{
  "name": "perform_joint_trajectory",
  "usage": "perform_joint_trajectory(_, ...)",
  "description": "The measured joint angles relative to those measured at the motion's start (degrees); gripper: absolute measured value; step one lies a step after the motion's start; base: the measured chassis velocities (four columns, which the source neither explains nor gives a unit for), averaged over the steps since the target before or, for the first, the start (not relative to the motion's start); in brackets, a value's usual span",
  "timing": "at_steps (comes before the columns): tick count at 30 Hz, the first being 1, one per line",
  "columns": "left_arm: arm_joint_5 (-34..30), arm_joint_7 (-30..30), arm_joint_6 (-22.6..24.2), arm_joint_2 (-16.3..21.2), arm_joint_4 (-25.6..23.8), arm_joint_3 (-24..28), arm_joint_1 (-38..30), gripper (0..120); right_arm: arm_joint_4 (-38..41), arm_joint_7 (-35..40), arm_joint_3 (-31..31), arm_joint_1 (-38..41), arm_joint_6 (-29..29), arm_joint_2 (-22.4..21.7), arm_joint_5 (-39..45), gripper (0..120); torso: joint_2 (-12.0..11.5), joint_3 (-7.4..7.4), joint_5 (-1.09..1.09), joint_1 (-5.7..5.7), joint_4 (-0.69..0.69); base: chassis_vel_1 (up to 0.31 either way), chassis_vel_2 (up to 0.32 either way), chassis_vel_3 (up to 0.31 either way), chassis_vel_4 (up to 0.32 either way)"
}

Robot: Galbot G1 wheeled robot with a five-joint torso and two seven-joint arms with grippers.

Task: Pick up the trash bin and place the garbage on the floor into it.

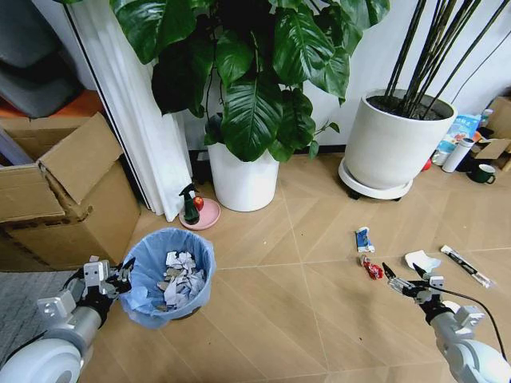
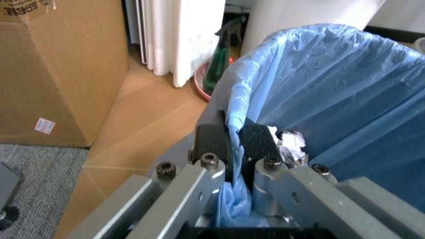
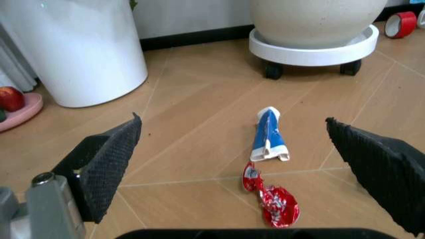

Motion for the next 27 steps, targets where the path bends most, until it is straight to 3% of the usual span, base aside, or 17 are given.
perform_joint_trajectory(17, -0.09, -0.09, 0.0, -0.02, -0.17, -0.04, 0.16, 0, -0.05, 0.14, -0.43, -0.07, 0.23, -0.16, 0.51, 100, 0.0, 0.0, 0.0, 0.0, 0.0, -0.054, 0.001, 0.061, -0.007)
perform_joint_trajectory(27, -0.02, -0.15, 0.01, -0.24, -0.57, -0.03, 0.31, 0, 0.27, 0.14, -0.47, -0.29, 0.6, -0.54, 0.74, 100, 0.0, 0.0, 0.0, 0.0, 0.0, -0.099, -0.087, 0.099, 0.078)
